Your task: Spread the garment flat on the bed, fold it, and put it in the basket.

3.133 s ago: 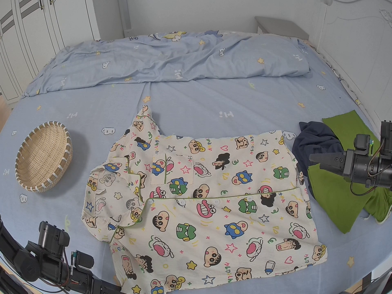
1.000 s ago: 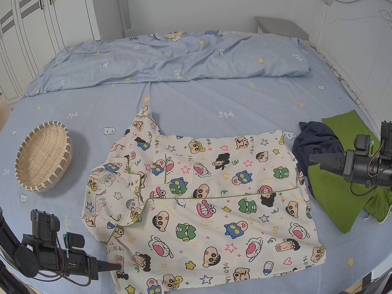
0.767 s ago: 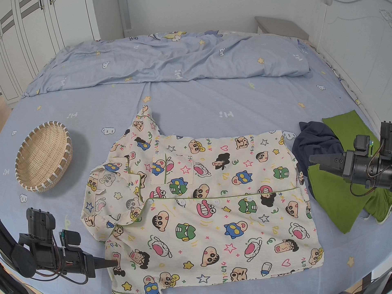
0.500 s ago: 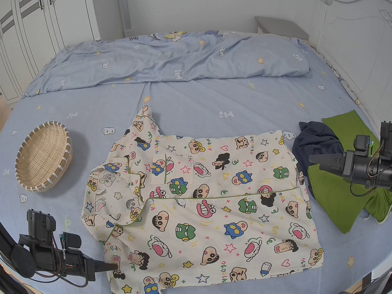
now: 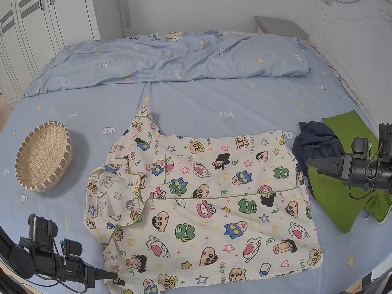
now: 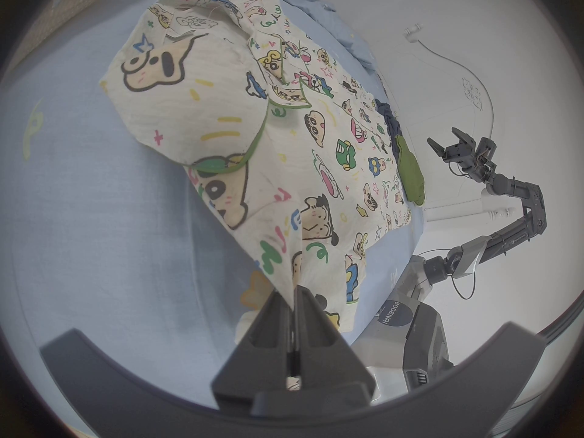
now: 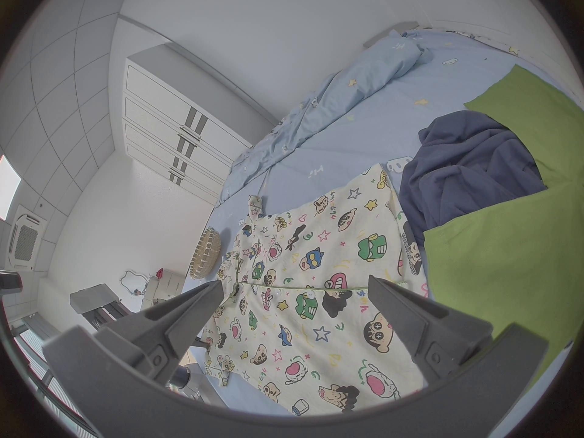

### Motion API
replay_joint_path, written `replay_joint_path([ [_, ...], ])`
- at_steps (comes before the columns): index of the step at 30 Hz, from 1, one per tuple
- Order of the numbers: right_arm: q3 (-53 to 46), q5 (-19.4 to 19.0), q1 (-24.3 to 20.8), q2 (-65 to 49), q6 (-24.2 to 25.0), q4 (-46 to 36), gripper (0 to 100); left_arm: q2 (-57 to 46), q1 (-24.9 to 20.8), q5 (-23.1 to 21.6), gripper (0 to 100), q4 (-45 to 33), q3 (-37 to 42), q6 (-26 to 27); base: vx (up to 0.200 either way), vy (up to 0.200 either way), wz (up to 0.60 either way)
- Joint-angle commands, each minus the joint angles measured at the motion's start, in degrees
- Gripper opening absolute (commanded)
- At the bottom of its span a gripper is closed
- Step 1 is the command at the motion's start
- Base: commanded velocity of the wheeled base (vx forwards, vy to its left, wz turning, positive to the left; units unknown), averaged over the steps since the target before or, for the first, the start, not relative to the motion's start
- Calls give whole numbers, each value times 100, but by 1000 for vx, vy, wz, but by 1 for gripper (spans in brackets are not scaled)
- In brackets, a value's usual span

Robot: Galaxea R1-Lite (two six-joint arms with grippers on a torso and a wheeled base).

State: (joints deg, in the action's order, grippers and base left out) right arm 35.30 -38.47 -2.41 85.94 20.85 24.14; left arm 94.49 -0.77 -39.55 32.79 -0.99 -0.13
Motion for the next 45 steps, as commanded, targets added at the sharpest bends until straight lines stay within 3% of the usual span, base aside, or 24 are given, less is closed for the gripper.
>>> replay_joint_path([
  [1, -6, -2, -14, -7, -2, 3, 100, -141, 94, 79, 0, -36, 81, 5, 0, 0, 0],
  [5, -15, -2, -14, -7, -10, 3, 100, -185, 103, 114, 0, -54, 90, -4, 0, 0, 0],
  [8, -24, -2, -14, -7, -10, 3, 100, -203, 358, 35, 0, 34, 90, -4, 0, 0, 0],
  [14, -15, -2, -5, -16, -2, 3, 100, -168, 323, 8, 0, 17, 99, -4, 0, 0, 0],
  [15, -15, -2, -5, -16, -2, 3, 100, -168, 323, 8, 100, 17, 99, -4, 0, 0, 0],
  [22, -15, -2, -5, -16, -2, 3, 100, -203, 253, 26, 100, -221, 99, -22, 0, 0, 0],
  [29, -24, -2, -5, -25, -2, 12, 100, -704, 639, 17, 100, -414, 64, -83, 0, 0, 0],
  [45, -525, 7, -84, -570, 7, -67, 100, -141, 710, -247, 100, -265, 64, -74, 0, 0, 0],
])
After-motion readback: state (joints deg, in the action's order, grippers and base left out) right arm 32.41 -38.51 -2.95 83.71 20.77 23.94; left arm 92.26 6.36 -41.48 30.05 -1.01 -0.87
